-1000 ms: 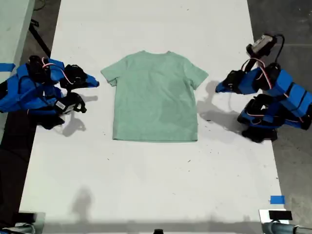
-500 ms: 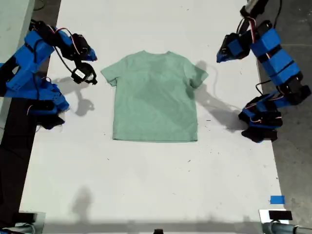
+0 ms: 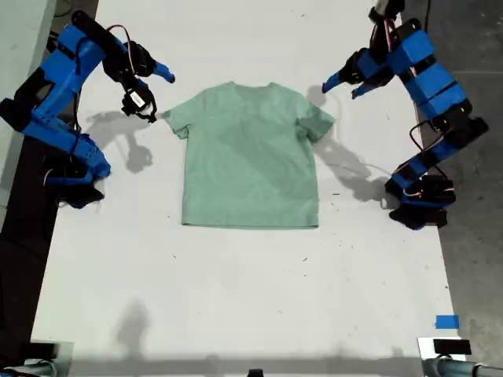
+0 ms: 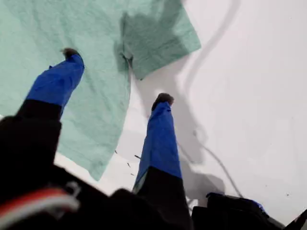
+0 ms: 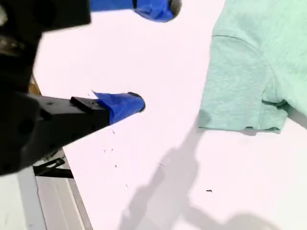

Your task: Fold t-shirt

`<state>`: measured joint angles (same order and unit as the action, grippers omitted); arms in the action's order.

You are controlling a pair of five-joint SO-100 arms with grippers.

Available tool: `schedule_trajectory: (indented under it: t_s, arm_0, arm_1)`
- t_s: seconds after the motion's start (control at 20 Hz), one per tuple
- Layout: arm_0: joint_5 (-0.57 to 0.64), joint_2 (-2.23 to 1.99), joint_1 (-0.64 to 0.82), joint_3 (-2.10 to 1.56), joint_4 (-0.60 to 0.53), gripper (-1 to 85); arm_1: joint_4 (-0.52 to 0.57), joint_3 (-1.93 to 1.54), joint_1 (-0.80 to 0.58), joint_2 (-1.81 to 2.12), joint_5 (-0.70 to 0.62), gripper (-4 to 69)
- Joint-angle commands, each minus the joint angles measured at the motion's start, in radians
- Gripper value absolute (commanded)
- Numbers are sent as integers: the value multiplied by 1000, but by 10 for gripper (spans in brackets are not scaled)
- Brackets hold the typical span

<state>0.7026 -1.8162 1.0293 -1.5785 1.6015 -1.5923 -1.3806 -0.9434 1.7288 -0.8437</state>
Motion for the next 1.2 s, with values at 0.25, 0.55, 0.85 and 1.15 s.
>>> schedule_trajectory:
  t_s: [0.25, 0.55, 0.85, 1.15]
  arm_0:
    - [26, 15, 17, -12, -63, 327]
    - [25, 31, 14, -37, -95, 324]
    - [21, 32, 9, -55, -106, 319]
    - [17, 35, -2, -58, -107, 314]
  arm_1:
    - [420, -330, -61, -54, -186, 337]
    - [600, -380, -91, -247, -279, 344]
    - [609, -288, -115, -426, -310, 0]
    - [402, -109, -71, -382, -287, -9]
